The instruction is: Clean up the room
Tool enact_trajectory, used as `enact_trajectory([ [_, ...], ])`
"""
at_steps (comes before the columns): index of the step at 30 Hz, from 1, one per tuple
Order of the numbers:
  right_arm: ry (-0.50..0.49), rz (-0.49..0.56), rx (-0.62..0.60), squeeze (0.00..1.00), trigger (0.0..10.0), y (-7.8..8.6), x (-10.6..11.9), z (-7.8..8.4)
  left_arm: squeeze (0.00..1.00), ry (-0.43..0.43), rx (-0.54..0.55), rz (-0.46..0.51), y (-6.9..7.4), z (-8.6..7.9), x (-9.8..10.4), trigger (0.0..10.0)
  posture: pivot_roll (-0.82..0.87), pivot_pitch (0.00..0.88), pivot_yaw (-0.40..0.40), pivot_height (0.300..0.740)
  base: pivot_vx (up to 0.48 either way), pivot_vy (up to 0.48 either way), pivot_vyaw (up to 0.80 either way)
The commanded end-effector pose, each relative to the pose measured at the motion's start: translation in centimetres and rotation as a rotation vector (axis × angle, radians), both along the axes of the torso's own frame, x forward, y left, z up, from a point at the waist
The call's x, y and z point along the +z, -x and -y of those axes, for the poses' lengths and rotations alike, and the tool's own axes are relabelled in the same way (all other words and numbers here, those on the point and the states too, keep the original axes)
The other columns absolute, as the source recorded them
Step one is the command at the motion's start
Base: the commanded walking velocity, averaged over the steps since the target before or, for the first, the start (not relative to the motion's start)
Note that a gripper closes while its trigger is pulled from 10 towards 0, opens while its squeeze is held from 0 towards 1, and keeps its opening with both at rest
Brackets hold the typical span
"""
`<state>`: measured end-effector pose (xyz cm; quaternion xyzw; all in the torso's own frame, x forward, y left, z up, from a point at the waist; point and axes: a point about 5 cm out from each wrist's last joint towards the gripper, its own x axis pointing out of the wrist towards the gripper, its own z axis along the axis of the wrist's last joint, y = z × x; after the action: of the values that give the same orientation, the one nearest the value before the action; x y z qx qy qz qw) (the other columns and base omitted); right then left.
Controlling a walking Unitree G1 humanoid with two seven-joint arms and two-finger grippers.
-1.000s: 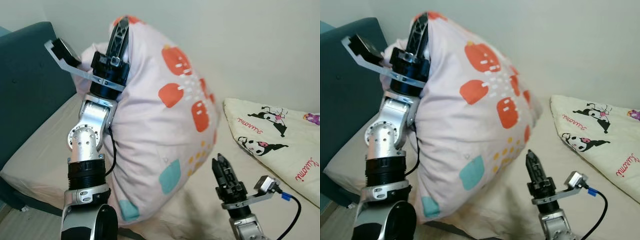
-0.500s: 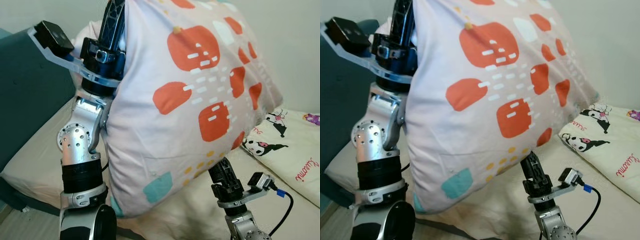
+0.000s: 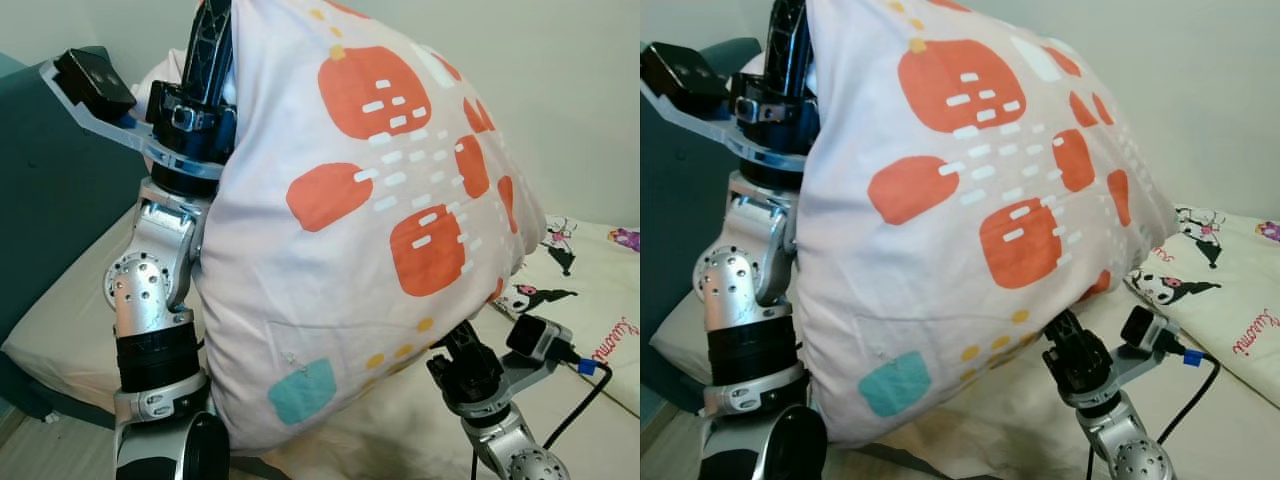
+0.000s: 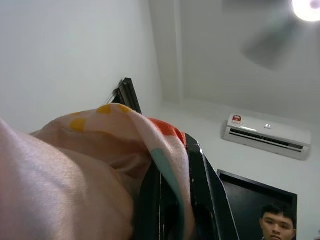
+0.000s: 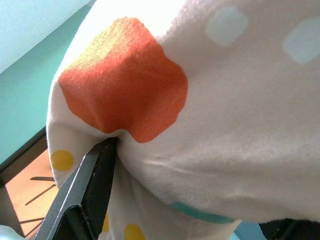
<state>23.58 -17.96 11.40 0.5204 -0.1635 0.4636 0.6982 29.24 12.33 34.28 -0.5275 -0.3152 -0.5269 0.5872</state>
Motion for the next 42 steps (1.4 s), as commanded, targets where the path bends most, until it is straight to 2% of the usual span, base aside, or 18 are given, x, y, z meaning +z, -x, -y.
enact_trajectory([
  [1, -0.002, 0.067, -0.003, 0.0, 10.0, -0.5, 1.5, -0.1, 0.0, 0.019, -0.045, 0.071, 0.7, 0.1, 0.6, 10.0, 0.02, 0.0, 0.017, 0.74, 0.0, 0.0, 0.0],
  [2, -0.006, 0.079, -0.018, 0.0, 7.6, -0.7, 1.8, -0.2, 0.0, 0.016, -0.049, 0.074, 0.7, 0.2, 0.6, 10.0, 0.02, 0.0, 0.016, 0.74, 0.0, 0.0, 0.0],
  [4, -0.006, 0.079, -0.018, 0.0, 7.6, -0.7, 1.8, -0.2, 0.0, 0.016, -0.049, 0.074, 0.7, 0.2, 0.6, 10.0, 0.02, 0.0, 0.016, 0.74, 0.0, 0.0, 0.0],
  [5, -0.016, 0.091, -0.037, 0.0, 0.0, -1.0, 2.1, -0.1, 0.0, 0.012, -0.049, 0.073, 0.7, 0.2, 0.6, 10.0, 0.02, 0.0, 0.016, 0.74, 0.0, 0.0, 0.0],
  [19, -0.004, 0.161, -0.153, 0.0, 0.0, -1.5, 4.3, 1.4, 0.0, -0.062, 0.01, -0.023, -0.5, 0.5, -1.7, 10.0, 0.01, 0.0, 0.023, 0.74, 0.0, 0.0, 0.0],
  [20, 0.017, 0.159, -0.17, 0.0, 0.0, -1.6, 4.5, 1.5, 1.0, -0.128, 0.041, -0.086, -1.4, 1.0, -3.6, 10.0, 0.0, 0.0, 0.027, 0.74, 0.0, 0.0, 0.0],
  [26, 0.059, 0.137, -0.221, 0.0, 0.0, -1.5, 4.6, 1.9, 1.0, -0.399, 0.16, -0.256, -3.3, 2.3, -9.6, 10.0, 0.0, 0.0, 0.026, 0.74, 0.0, 0.0, 0.0],
  [27, 0.07, 0.12, -0.248, 0.0, 0.0, -1.6, 4.6, 2.1, 1.0, -0.504, 0.201, -0.332, -3.8, 2.4, -12.5, 10.0, -0.01, 0.0, 0.026, 0.74, 0.0, 0.0, 0.0],
  [29, 0.07, 0.12, -0.248, 0.0, 0.0, -1.6, 4.6, 2.1, 1.0, -0.504, 0.201, -0.332, -3.8, 2.4, -12.5, 10.0, -0.01, 0.0, 0.026, 0.74, 0.0, 0.0, 0.0],
  [30, 0.077, 0.111, -0.275, 0.0, 0.0, -1.6, 4.8, 2.4, 1.0, -0.595, 0.221, -0.403, -4.0, 2.3, -15.4, 10.0, -0.01, 0.0, 0.026, 0.74, 0.0, 0.0, 0.0],
  [32, 0.077, 0.111, -0.275, 0.0, 0.0, -1.6, 4.8, 2.4, 1.0, -0.595, 0.221, -0.403, -4.0, 2.3, -15.4, 10.0, -0.01, 0.0, 0.026, 0.74, 0.0, 0.0, 0.0],
  [33, 0.088, 0.104, -0.307, 0.0, 0.0, -1.8, 5.0, 2.8, 1.0, -0.684, 0.243, -0.482, -4.0, 1.9, -18.4, 10.0, -0.01, 0.0, 0.026, 0.74, 0.0, 0.0, 0.0],
  [34, 0.088, 0.104, -0.307, 0.0, 0.0, -1.8, 5.0, 2.8, 1.0, -0.684, 0.243, -0.482, -4.0, 1.9, -18.4, 10.0, -0.01, 0.0, 0.026, 0.74, 0.0, 0.0, 0.0],
  [35, 0.107, 0.087, -0.351, 0.0, 0.0, -2.1, 5.3, 3.3, 1.0, -0.811, 0.288, -0.588, -3.7, 1.1, -22.1, 10.0, -0.02, 0.0, 0.026, 0.74, 0.0, 0.0, 0.0],
  [36, 0.107, 0.087, -0.351, 0.0, 0.0, -2.1, 5.3, 3.3, 1.0, -0.811, 0.288, -0.588, -3.7, 1.1, -22.1, 10.0, -0.02, 0.0, 0.026, 0.74, 0.0, 0.0, 0.0],
  [37, 0.161, -0.039, -0.518, 0.0, 0.0, -3.5, 4.9, 5.1, 1.0, -1.067, 0.41, -0.841, -2.0, -1.9, -29.3, 10.0, -0.02, 0.0, 0.021, 0.74, 0.0, 0.0, 0.0],
  [40, 0.161, -0.039, -0.518, 0.0, 0.0, -3.5, 4.9, 5.1, 1.0, -1.067, 0.41, -0.841, -2.0, -1.9, -29.3, 10.0, -0.02, 0.0, 0.021, 0.74, 0.0, 0.0, 0.0],
  [42, 0.277, -0.151, -0.658, 0.0, 0.0, -4.4, 4.0, 6.3, 1.0, -1.132, 0.517, -1.073, 0.1, -5.1, -33.1, 10.0, -0.02, 0.0, 0.019, 0.74, 0.0, 0.0, 0.0],
])
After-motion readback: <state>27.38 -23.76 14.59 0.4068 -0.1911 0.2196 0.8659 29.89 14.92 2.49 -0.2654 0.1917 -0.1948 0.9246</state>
